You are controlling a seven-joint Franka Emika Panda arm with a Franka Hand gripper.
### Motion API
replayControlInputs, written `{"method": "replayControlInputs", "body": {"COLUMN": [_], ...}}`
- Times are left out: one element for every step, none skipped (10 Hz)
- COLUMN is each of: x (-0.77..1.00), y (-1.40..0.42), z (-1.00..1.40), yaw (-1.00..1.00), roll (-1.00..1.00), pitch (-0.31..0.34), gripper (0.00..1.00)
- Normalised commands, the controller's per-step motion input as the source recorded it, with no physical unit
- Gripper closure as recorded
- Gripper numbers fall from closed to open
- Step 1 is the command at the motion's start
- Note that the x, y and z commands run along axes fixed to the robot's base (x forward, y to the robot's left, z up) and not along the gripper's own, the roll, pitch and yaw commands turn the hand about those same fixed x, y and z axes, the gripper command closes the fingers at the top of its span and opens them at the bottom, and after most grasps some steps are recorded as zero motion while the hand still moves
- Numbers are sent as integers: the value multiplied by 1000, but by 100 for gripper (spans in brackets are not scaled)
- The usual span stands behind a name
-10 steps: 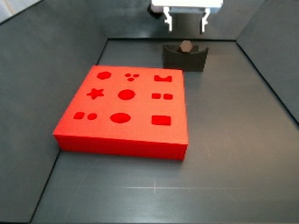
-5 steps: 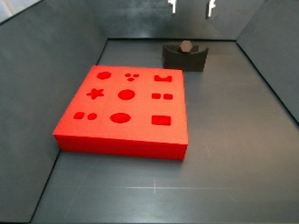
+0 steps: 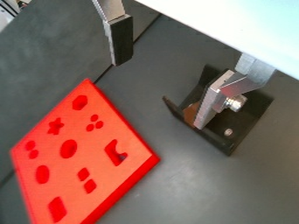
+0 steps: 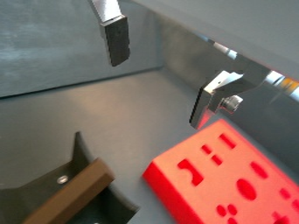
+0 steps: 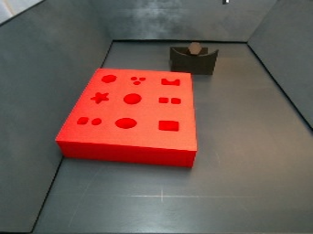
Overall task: Pick up the hexagon object. Move up. Place the hexagon object on the fixture. Regrasp the hexagon object. Move to above the board. Insert the hexagon object.
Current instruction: Regrasp the hexagon object.
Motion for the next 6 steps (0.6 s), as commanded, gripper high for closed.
{"method": "replayControlInputs", "body": {"x": [-30,-31,-29,-31,-25,-20], "y": [-1,12,-5,-12,-15,-17], "z": [50,28,11,8,12,9], "yaw": [4,5,5,6,7,8], "roll": [1000,1000,1000,1000,1000,1000], "pitch": [26,20,15,12,3,-2], "gripper": [0,0,0,0,0,0]}}
